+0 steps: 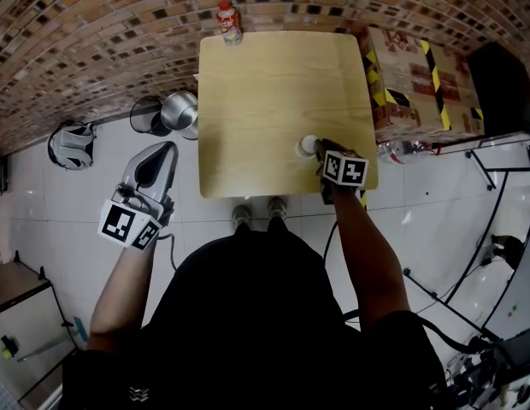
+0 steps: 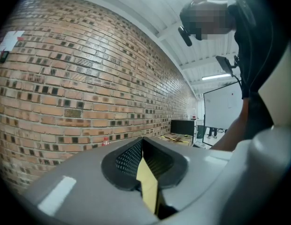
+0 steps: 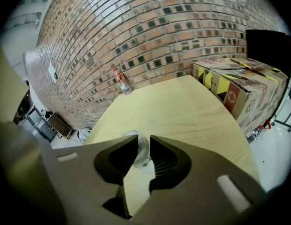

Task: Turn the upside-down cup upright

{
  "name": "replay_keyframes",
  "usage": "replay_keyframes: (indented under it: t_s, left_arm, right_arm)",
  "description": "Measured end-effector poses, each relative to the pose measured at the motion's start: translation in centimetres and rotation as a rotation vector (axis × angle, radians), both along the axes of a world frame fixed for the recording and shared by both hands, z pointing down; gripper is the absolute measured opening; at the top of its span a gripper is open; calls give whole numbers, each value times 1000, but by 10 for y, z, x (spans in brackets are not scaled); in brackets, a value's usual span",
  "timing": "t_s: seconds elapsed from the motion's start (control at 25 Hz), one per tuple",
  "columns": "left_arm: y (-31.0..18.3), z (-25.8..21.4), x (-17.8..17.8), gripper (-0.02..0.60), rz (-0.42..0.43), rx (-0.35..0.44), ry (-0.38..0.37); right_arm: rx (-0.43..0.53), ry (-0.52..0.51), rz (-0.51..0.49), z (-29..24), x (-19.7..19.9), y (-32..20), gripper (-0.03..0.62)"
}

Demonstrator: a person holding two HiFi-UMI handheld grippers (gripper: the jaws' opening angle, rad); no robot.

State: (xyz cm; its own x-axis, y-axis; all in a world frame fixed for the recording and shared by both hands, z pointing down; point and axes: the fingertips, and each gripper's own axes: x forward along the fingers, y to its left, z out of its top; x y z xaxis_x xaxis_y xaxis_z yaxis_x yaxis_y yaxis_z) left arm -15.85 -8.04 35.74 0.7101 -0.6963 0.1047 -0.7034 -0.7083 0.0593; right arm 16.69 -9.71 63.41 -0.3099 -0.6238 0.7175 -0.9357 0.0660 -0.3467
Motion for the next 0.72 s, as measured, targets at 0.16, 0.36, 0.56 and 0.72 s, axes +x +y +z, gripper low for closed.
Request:
replay_keyframes:
  t_s: [0.16,0.36,0.56,0.72]
  left_arm:
    - [-1,-6,0,3,-10,4,17]
    - [-1,-9,-2,2,-17,11,22]
    - [-2,-7,-3,2,-19,9,29]
    - [-1,-5,-1,2,-13,8,36]
  right_arm:
    - [7,20,-2,-3,1,-3,50]
    - [27,64,-12,-5,3,-2,32]
    - [78,185,-72,-17,2,-5,23]
    - [87,353,-141,-26,0,-4,21]
